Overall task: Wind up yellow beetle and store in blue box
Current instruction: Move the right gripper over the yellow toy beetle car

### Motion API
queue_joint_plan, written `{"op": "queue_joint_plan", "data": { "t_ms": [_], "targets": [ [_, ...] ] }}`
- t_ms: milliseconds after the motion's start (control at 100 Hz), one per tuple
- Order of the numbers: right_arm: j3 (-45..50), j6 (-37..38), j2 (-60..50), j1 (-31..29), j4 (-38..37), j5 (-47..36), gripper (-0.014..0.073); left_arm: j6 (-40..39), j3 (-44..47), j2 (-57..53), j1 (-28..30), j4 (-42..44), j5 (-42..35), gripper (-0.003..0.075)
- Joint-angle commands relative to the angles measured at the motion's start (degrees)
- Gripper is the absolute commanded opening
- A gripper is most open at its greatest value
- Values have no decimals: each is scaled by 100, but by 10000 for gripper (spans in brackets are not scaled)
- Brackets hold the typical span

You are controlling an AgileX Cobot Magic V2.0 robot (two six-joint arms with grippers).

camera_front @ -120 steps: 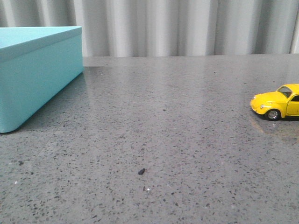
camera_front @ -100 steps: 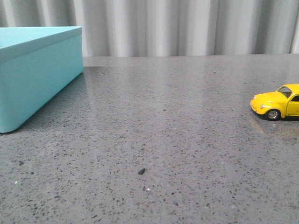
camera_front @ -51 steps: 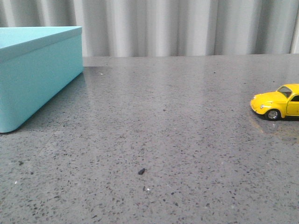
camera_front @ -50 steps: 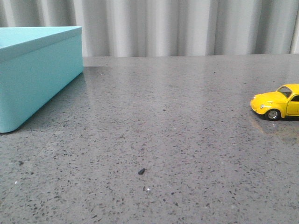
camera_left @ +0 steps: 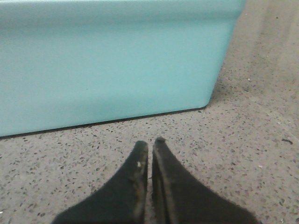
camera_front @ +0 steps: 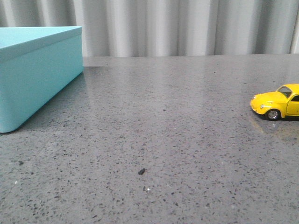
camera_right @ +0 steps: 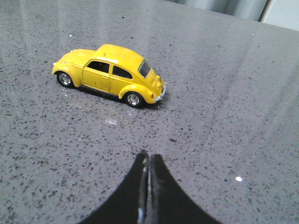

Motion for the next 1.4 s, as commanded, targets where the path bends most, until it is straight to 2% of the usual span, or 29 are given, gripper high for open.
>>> {"op": "queue_joint_plan", "data": {
  "t_ms": [0, 350, 470, 800, 970, 1170, 1390],
  "targets": [
    [146, 11, -112, -26, -41, -162, -41, -49, 148, -181, -22, -23, -283, -21],
    [146, 11, -112, -26, -177, -230, -41, -49, 148, -181, -22, -23, -283, -21],
    [146, 11, -112, -26, -591, -770, -41, -49, 148, -181, -22, -23, -283, -21],
    [146, 11, -112, -26, -557, -2438, -41, -49, 148, -181, -22, -23, -283, -21],
    [146, 11, -112, -26, -544, -2690, -41, -49, 148, -181, -22, -99, -327, -21],
    [146, 21, -112, -26, 203, -2649, -41, -49, 148, -181, -22, -1537, -1491, -21],
    [146, 21, -112, -26, 243, -2649, -41, -49, 148, -181, -22, -1592, -2237, -21]
  ]
}}
